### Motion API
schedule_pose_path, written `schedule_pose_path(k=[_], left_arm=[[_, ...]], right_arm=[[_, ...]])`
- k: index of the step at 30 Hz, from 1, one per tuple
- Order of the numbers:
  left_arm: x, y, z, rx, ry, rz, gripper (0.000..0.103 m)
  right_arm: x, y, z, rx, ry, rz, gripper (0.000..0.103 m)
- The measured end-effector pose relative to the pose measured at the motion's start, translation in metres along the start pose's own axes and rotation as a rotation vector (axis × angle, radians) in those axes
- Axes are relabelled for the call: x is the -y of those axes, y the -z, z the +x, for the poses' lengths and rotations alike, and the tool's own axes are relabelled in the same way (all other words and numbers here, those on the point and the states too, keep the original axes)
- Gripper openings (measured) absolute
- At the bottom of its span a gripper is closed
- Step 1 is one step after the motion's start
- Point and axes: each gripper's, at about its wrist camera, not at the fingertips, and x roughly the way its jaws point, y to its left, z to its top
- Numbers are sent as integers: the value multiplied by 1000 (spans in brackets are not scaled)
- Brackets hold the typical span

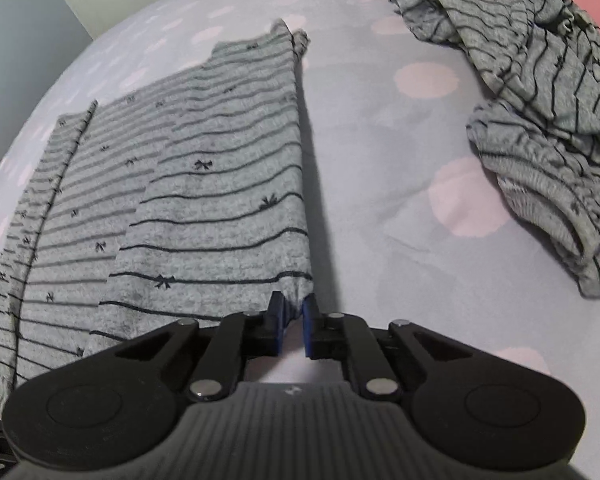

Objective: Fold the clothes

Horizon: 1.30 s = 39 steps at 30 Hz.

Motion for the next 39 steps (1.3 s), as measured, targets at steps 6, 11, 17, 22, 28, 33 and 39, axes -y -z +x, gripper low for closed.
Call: schedule_pose_path(k=[6, 11, 17, 22, 28, 33, 39], left_arm=[[-11, 6, 9, -28, -56, -24, 6], [-9, 17, 11, -55, -34, -59, 40], [10, 29, 15, -28, -49, 83, 48], [18, 38, 19, -24, -49, 148, 37], [25, 40, 29, -32, -57, 171, 37], [35, 43, 35, -42, -43, 222, 30], [31, 47, 40, -130, -26, 235, 10]], right_arm=[[10, 2, 17, -36, 14, 50, 10], [13, 1, 16, -15, 17, 102, 13], [4, 2, 1, 24, 63, 86, 37], [-18, 1, -25, 88, 107, -53, 37], [-20, 8, -40, 56, 18, -59, 37], [-20, 24, -28, -82, -102, -15, 36], [-47, 32, -12, -136, -159, -120, 13]])
